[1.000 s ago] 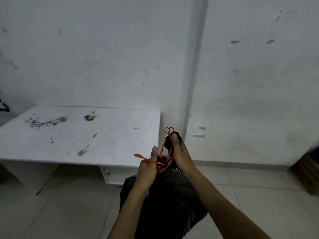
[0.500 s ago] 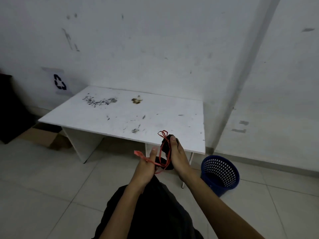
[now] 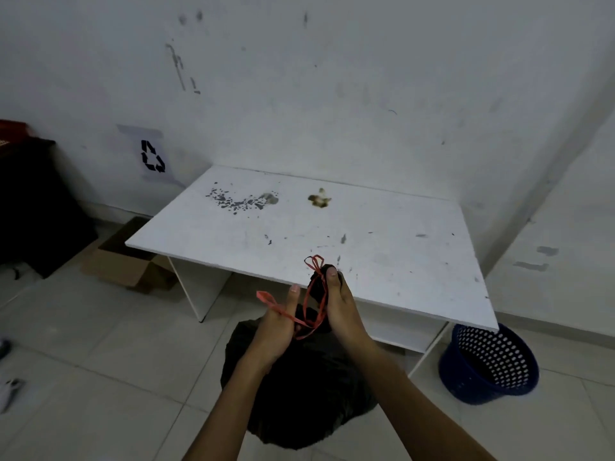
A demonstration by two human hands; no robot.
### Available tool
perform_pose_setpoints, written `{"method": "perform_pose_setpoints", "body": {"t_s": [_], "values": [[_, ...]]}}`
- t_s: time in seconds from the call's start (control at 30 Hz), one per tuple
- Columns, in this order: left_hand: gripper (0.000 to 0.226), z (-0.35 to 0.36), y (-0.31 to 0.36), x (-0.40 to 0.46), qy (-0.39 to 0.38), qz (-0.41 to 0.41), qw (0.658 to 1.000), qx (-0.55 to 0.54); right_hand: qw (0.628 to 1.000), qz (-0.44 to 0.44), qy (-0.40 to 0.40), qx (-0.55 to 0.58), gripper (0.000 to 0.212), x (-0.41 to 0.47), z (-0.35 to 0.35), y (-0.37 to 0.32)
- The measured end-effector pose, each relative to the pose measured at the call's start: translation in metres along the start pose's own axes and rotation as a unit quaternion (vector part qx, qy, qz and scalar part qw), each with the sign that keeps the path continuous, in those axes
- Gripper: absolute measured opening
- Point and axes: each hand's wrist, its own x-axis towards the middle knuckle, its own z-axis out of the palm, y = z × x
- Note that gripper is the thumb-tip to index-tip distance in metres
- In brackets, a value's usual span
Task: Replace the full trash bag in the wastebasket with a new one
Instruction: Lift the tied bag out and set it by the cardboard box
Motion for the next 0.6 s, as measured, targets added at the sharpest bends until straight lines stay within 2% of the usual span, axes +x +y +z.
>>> {"method": "perform_pose_setpoints", "body": {"t_s": [0.07,0.23,0.27,0.37,0.5,0.6], "values": [[0.081,-0.036,0.004,0.018,-0.012,0.002,1.0,0.007,1.0,-0.011,-0.001,-0.006,0.044,0.017,0.033,-0.016],[0.054,-0.136,0.003,0.065,-0.017,0.031,0.999,-0.02,0.999,-0.034,0.022,-0.005,0.053,0.061,0.131,-0.042],[0.055,-0.16,0.0,0.073,-0.022,0.035,0.999,-0.021,0.999,-0.033,0.029,-0.004,0.053,0.068,0.155,-0.045],[0.075,-0.232,-0.017,0.096,-0.043,0.019,0.999,-0.019,0.999,-0.022,0.045,0.004,0.051,0.084,0.223,-0.057],[0.052,-0.321,-0.036,0.124,-0.052,0.016,0.998,-0.02,0.998,-0.009,0.065,0.015,0.05,0.1,0.317,-0.067],[0.077,-0.389,-0.049,0.148,-0.076,-0.005,0.997,-0.009,0.997,0.003,0.074,0.01,0.049,0.119,0.382,-0.074]]}}
